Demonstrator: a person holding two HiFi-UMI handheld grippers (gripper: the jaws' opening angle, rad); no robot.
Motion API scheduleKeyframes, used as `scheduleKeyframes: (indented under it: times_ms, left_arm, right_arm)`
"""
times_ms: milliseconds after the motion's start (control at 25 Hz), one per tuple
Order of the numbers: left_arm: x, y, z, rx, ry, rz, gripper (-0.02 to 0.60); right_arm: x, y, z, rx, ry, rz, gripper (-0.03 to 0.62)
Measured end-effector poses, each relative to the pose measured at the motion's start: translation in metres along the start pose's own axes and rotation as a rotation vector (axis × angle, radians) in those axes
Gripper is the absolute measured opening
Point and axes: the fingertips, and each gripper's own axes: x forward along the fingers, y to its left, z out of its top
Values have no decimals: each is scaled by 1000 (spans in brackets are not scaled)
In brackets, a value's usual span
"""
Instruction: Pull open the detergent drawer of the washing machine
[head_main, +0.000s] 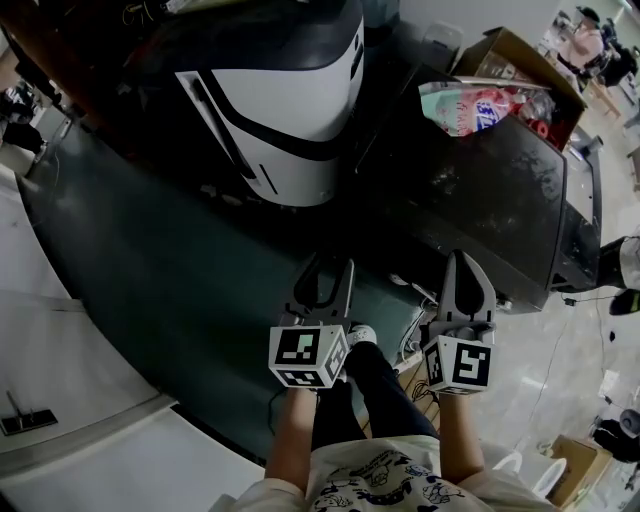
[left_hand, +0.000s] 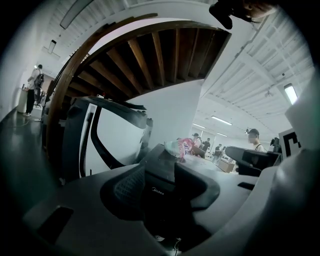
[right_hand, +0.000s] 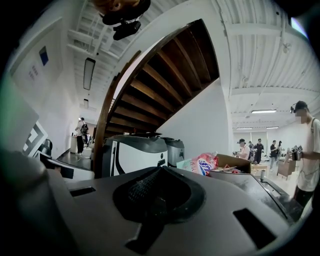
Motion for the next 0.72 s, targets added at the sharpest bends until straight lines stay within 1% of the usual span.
scheduleKeyframes:
  times_ms: [120, 320, 520, 720]
  left_arm:
    - [24, 3, -13, -22, 24, -10, 196]
    - [56, 12, -44, -101, 79, -40, 196]
    - [84, 16, -79, -139, 136, -73, 196]
    - [105, 16, -105, -283, 144, -119, 196]
  right_arm:
    - [22, -5, -10, 5, 13, 5, 11]
    - [48, -8, -31, 11, 37, 14, 11]
    - [68, -12, -49, 15, 46, 28, 11]
    - [82, -17, -64, 26, 55, 27, 11]
